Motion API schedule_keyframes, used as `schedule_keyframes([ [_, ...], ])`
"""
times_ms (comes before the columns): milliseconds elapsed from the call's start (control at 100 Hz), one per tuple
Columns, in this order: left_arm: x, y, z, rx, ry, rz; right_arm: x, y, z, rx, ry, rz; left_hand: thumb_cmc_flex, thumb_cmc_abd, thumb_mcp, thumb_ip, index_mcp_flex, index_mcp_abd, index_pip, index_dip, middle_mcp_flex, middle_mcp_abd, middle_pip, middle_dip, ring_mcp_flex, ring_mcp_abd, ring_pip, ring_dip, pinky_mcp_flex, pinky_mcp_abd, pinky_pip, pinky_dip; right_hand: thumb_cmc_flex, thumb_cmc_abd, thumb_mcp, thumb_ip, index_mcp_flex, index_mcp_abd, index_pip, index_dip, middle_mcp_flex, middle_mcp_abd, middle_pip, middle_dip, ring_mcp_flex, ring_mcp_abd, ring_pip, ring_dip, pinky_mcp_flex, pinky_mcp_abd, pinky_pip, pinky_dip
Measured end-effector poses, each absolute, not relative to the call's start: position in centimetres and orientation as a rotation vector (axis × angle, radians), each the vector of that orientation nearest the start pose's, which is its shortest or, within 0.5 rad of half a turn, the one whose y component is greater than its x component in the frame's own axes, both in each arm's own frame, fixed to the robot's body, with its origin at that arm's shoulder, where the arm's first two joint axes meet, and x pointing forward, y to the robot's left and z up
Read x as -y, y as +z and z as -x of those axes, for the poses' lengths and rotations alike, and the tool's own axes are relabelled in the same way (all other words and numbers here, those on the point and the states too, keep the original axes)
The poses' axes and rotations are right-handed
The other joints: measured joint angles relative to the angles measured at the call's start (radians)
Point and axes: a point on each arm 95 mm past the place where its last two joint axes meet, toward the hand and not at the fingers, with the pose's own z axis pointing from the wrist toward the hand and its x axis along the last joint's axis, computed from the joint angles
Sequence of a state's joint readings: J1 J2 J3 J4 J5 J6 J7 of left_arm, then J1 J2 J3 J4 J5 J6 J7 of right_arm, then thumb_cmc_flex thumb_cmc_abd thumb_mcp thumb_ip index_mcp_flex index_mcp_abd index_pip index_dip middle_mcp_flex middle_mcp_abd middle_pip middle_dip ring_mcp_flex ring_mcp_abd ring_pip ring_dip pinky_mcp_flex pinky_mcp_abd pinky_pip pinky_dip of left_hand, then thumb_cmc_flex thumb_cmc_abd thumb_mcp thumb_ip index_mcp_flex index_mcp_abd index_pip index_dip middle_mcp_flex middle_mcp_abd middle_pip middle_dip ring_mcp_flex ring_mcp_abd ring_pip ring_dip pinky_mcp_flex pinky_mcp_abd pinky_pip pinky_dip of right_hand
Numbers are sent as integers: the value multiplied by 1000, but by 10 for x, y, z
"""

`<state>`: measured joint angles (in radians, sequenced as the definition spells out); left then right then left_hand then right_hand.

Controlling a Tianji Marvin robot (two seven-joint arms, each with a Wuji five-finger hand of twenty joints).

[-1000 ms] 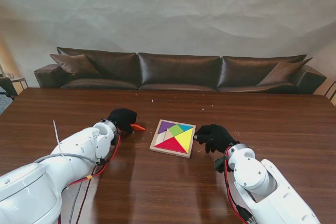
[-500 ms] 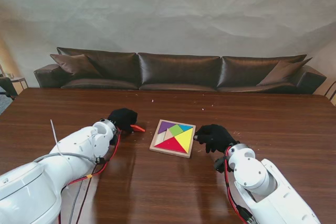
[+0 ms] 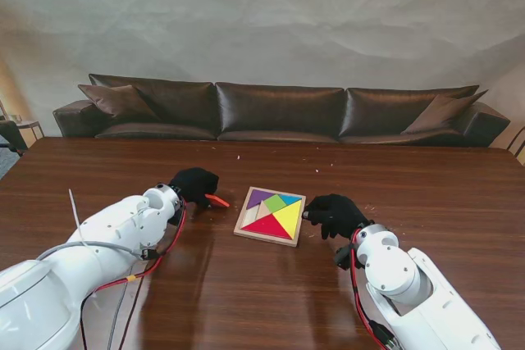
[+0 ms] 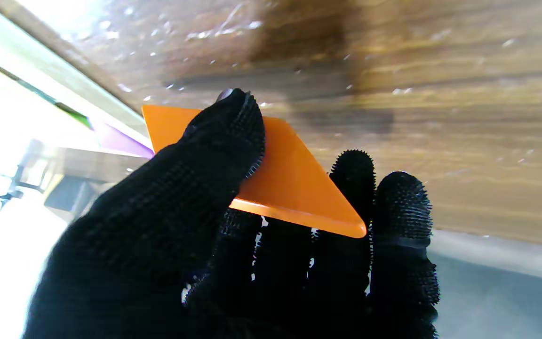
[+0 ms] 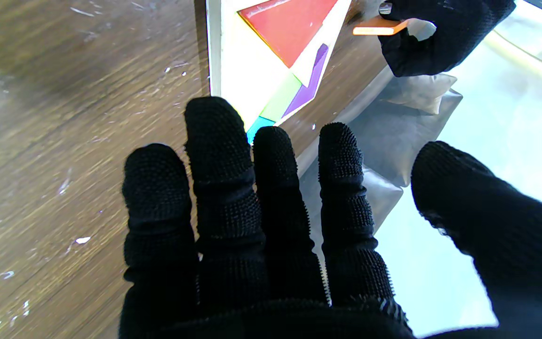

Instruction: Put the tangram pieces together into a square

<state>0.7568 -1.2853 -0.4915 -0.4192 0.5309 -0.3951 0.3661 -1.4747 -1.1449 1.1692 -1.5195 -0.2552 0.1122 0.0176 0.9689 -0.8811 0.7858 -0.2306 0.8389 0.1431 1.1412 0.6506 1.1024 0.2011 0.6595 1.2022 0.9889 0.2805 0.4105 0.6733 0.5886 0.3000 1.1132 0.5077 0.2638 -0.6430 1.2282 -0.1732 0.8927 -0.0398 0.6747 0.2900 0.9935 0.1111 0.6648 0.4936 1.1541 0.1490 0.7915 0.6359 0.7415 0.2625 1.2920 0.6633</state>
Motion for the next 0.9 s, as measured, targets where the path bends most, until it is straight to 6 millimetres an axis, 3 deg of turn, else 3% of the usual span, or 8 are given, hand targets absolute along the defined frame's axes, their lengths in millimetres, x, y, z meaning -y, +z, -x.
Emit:
schedule_keyframes([
  [420, -6, -348, -552, -1762, -1580, 1191, -12, -336, -425, 1261, -2096, 2354, 10, 0, -3, 0, 0, 6, 0, 3, -1, 3, 1, 1, 15, -2, -6, 12, 0, 0, 0, 0, 0, 0, 0, 0, 0, 0, 0, 0, 0, 0, 0, 0, 0, 0, 0, 0, 0, 0, 0, 0],
  [900, 15, -329, -547, -1984, -1564, 1058, -13, -336, -425, 1267, -2089, 2350, 10, 0, -3, 0, 0, 6, 0, 12, -6, 3, 1, 14, -3, -5, -17, 13, -24, 0, 0, 0, 0, 0, 0, 0, 0, 0, 0, 0, 0, 0, 0, 0, 0, 0, 0, 0, 0, 0, 0, 0],
])
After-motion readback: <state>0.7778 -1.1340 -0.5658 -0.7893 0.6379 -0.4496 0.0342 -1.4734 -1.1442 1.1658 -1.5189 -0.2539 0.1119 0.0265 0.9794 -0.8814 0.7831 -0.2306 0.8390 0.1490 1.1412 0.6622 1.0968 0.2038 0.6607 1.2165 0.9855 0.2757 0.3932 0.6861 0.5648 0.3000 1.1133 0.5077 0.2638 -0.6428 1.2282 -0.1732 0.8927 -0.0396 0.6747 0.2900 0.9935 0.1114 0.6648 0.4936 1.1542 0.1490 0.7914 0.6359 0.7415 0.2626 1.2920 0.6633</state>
